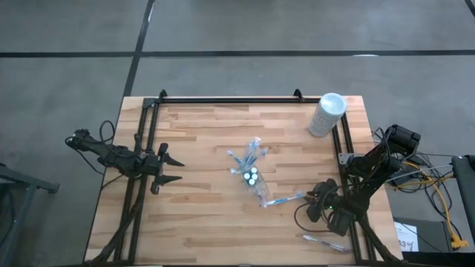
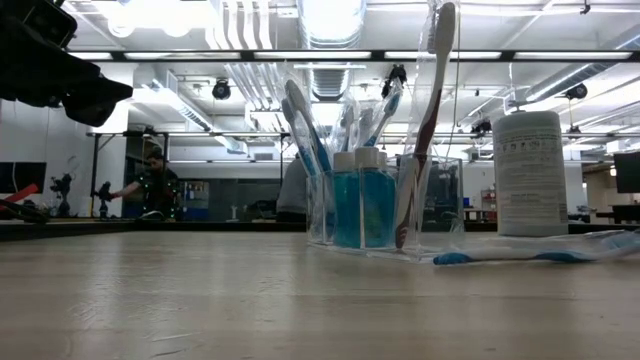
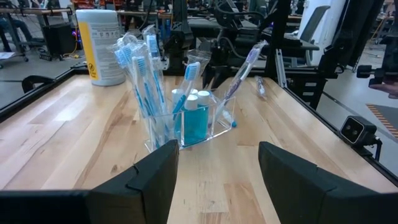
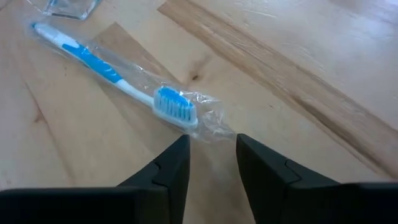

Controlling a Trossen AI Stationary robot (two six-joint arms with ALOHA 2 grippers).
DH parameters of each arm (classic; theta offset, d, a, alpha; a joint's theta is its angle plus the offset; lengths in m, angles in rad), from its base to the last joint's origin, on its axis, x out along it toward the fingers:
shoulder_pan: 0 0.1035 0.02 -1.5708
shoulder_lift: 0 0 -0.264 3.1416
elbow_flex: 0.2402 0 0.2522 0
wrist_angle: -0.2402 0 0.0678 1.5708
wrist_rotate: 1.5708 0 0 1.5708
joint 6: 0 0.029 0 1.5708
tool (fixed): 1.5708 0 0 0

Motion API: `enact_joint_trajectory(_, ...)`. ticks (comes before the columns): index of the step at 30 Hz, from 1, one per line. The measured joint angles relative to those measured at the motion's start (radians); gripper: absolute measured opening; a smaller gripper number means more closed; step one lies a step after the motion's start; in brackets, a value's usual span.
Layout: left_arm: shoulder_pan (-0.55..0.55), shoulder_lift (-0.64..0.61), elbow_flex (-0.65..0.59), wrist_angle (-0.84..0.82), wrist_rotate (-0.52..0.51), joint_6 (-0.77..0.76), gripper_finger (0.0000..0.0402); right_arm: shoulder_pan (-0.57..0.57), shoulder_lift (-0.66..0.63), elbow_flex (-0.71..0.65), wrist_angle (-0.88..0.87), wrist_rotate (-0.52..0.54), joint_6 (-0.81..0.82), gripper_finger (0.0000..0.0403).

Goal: Pick & Place toothbrushing station
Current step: Put the blue toothbrush into the left section of the transparent organizer

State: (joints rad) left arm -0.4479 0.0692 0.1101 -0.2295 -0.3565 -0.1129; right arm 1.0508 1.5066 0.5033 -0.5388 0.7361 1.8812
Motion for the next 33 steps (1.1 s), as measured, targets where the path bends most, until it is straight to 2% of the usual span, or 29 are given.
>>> enact_joint_trajectory(18, 0.000, 0.000, 0.000, 0.000, 0.000, 0.000, 0.0227, 0.000, 0.000, 0.012, -0.004, 0.001, -0.052, 0.0014)
enact_joint_trajectory(25, 0.000, 0.000, 0.000, 0.000, 0.000, 0.000, 0.0227, 0.000, 0.000, 0.014, -0.005, 0.014, -0.045, 0.0008)
enact_joint_trajectory(29, 0.000, 0.000, 0.000, 0.000, 0.000, 0.000, 0.0227, 0.000, 0.000, 0.009, -0.008, 0.039, 0.047, 0.0008)
enact_joint_trajectory(33, 0.000, 0.000, 0.000, 0.000, 0.000, 0.000, 0.0227, 0.000, 0.000, 0.005, -0.008, 0.051, 0.037, 0.0015)
